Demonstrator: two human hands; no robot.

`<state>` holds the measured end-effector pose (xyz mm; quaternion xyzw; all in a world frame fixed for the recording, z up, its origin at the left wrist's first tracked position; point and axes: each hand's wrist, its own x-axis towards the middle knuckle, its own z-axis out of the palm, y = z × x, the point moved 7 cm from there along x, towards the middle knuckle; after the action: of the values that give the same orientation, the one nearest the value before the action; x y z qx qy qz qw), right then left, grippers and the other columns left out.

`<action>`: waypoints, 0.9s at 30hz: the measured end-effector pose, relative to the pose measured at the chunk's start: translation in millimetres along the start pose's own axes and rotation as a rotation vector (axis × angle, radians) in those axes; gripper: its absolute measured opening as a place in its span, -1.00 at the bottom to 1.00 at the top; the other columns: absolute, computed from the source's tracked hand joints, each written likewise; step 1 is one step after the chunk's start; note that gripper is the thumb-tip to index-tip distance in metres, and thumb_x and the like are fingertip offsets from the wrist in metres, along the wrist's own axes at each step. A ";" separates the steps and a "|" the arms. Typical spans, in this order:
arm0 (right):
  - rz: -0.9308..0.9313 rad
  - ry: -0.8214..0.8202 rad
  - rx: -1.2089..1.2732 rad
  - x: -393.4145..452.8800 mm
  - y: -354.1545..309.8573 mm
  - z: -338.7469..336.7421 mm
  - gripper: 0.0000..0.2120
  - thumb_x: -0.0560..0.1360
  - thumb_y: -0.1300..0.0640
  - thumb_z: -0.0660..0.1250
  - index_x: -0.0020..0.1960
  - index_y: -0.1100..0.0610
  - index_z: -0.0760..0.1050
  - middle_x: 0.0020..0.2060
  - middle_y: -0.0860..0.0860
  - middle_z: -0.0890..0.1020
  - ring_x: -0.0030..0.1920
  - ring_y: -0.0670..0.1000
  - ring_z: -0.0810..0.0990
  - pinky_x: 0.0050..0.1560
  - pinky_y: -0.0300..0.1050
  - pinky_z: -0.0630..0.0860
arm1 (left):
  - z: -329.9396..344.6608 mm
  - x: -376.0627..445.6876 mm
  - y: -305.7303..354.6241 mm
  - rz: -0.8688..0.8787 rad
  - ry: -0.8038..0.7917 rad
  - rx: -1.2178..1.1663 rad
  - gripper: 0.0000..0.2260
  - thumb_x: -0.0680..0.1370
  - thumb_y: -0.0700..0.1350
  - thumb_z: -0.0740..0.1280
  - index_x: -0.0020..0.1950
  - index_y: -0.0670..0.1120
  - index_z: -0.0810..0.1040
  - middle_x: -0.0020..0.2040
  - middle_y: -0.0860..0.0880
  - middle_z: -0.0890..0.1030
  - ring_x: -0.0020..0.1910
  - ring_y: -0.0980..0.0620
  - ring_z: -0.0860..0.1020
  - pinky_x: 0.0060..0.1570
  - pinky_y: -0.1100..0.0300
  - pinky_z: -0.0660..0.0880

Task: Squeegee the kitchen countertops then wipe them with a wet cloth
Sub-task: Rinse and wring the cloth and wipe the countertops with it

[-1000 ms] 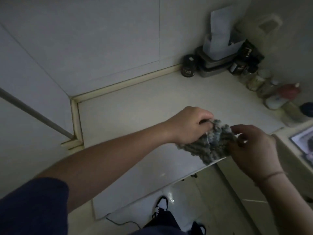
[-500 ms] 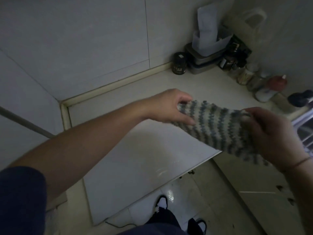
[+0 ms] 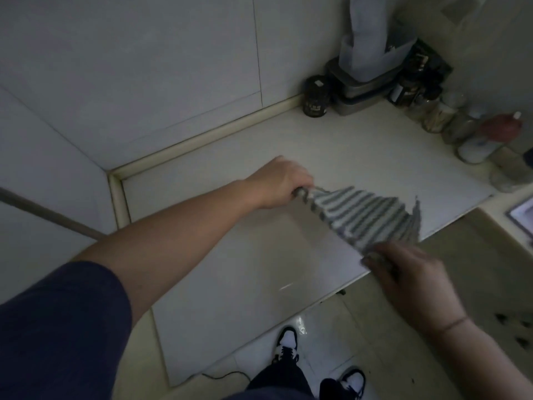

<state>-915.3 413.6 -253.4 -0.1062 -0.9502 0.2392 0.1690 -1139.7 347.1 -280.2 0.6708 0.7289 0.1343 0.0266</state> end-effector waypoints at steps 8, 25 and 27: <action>0.154 -0.348 0.202 -62.2 -2.2 141.1 -0.83 0.51 0.09 0.39 0.10 0.02 0.56 -0.16 -0.03 0.62 -0.22 -0.01 0.58 -0.31 -0.16 0.49 | 63.6 -92.9 -46.6 -0.260 -0.432 -0.028 -0.69 0.38 -0.28 0.31 0.06 -0.01 0.59 0.04 0.04 0.61 0.10 -0.01 0.51 0.12 0.10 0.34; -0.046 -0.520 0.345 -78.5 -84.9 185.5 -0.71 0.52 -0.09 0.16 0.15 0.00 0.50 -0.14 -0.04 0.62 -0.18 0.00 0.56 -0.25 -0.05 0.54 | 35.8 -211.4 -60.4 -0.490 -0.260 -0.161 -0.61 0.34 -0.20 0.22 0.00 0.08 0.71 -0.14 0.01 0.58 -0.11 0.00 0.51 -0.08 0.07 0.46; -0.082 -0.553 0.351 -82.7 -95.1 189.7 -0.68 0.52 -0.09 0.15 0.18 0.01 0.50 -0.13 -0.04 0.61 -0.15 0.02 0.56 -0.21 -0.06 0.54 | 33.0 -228.6 -59.0 -0.534 -0.237 -0.159 -0.62 0.36 -0.25 0.25 0.02 0.09 0.71 -0.10 0.01 0.59 -0.10 0.00 0.50 -0.07 0.04 0.47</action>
<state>-921.2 228.8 -386.3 0.0316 -0.9079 0.4120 -0.0702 -1167.3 123.5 -357.9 0.4621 0.8586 0.1000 0.1983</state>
